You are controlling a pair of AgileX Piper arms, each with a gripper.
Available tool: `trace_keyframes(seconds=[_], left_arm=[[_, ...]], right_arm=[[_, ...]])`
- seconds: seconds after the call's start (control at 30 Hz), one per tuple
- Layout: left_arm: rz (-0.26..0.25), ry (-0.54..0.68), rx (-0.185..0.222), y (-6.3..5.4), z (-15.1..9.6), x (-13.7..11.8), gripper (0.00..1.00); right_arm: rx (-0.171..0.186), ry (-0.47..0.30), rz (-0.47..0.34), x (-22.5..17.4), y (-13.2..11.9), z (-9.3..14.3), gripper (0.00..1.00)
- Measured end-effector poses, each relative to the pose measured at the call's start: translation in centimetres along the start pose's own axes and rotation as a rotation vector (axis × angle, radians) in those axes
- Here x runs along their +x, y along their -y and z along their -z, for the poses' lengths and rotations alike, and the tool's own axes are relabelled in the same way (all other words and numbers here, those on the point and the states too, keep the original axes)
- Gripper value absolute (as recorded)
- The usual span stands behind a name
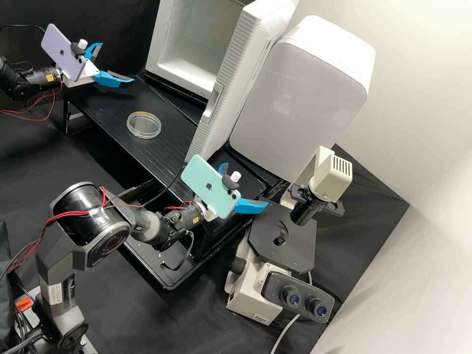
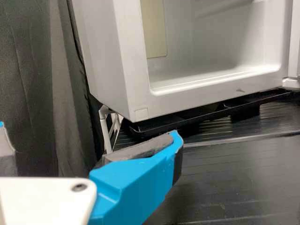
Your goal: Place the petri dish in the incubator
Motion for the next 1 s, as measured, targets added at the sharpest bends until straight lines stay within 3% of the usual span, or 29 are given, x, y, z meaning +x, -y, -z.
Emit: trace_keyframes(seconds=[0.47, 0.6, 1.0], left_arm=[[0.004, 0.005, 0.0, 0.1, -0.2, -0.1, 1.0], [0.015, 0.038, -0.028, 0.3, -1.0, -0.4, 1.0], [0.05, 0.093, -0.022, 1.5, -1.9, -4.5, 1.0]], right_arm=[[0.0, 0.0, 0.0, 0.0, 0.0, 0.0, 1.0], [0.0, 0.0, 0.0, 0.0, 0.0, 0.0, 1.0], [0.0, 0.0, 0.0, 0.0, 0.0, 0.0, 1.0]])
